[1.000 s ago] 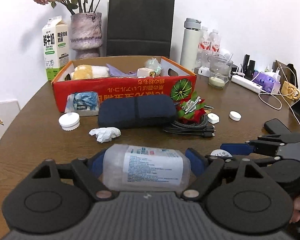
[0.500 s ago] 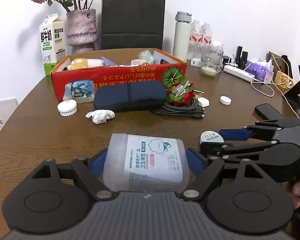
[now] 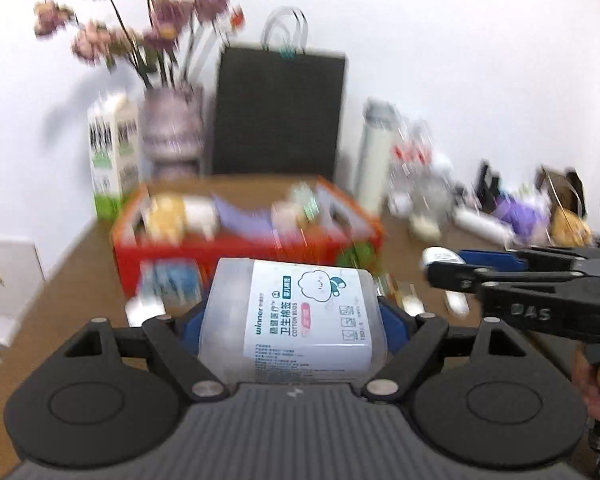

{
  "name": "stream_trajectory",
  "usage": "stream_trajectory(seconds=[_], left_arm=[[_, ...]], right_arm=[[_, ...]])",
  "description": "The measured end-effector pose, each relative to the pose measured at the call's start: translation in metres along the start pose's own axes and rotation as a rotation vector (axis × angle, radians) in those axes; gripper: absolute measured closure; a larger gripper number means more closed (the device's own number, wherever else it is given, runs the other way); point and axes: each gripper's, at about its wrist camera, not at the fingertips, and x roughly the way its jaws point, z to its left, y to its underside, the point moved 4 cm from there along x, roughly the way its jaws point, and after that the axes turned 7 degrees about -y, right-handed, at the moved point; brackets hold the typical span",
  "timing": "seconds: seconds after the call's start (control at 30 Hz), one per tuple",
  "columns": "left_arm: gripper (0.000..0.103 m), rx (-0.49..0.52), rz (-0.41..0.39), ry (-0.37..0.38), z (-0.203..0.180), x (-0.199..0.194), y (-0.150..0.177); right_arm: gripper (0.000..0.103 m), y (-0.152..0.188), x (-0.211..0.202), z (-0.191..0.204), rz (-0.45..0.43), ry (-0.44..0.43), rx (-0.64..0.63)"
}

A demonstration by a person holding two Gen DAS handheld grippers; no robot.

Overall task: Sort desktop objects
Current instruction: 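Carry the wipe pack and white cap into the box and release them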

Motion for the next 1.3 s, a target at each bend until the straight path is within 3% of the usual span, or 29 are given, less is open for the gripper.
stream_trajectory(seconds=[0.07,0.13,0.27,0.33,0.4,0.57,0.67,0.8,0.9,1.0,1.1,1.13,1.3], left_arm=[[0.019,-0.010,-0.012,-0.002,0.007,0.022,-0.036],[0.019,-0.050,0.029,-0.003,0.016,0.056,-0.066],[0.019,-0.100,0.181,-0.003,0.019,0.158,-0.111],[0.020,-0.132,0.251,-0.066,0.019,0.204,-0.116],[0.019,-0.142,0.316,-0.118,0.019,0.248,-0.116],[0.018,-0.142,0.407,-0.166,0.022,0.309,-0.102],[0.016,-0.123,0.412,-0.140,0.016,0.314,-0.102],[0.007,-0.126,0.331,-0.097,0.017,0.301,-0.114],[0.007,-0.066,0.295,-0.100,0.020,0.284,-0.122],[0.005,-0.043,0.259,-0.118,0.027,0.263,-0.135],[0.004,-0.095,0.229,-0.115,0.040,0.236,-0.147],[0.003,-0.119,0.228,-0.113,0.044,0.227,-0.151],[0.003,-0.172,0.175,-0.095,0.057,0.172,-0.155]], right_arm=[[0.065,-0.036,0.018,-0.012,-0.027,0.000,0.017],[0.065,-0.065,0.049,-0.027,-0.009,-0.021,0.046],[0.065,-0.094,0.140,-0.055,0.149,-0.014,0.084],[0.065,-0.092,0.185,-0.064,0.263,0.004,0.082],[0.065,-0.086,0.218,-0.066,0.344,0.073,-0.011],[0.065,-0.065,0.270,-0.066,0.475,0.058,-0.094],[0.065,-0.060,0.286,-0.066,0.506,0.089,-0.153],[0.064,-0.055,0.298,-0.066,0.524,0.092,-0.189],[0.058,-0.058,0.294,-0.072,0.495,0.109,-0.157],[0.057,-0.071,0.276,-0.079,0.449,0.106,-0.067],[0.049,-0.086,0.249,-0.081,0.390,0.108,0.005],[0.044,-0.090,0.238,-0.079,0.372,0.110,0.008],[0.040,-0.098,0.193,-0.061,0.298,0.107,-0.033]])
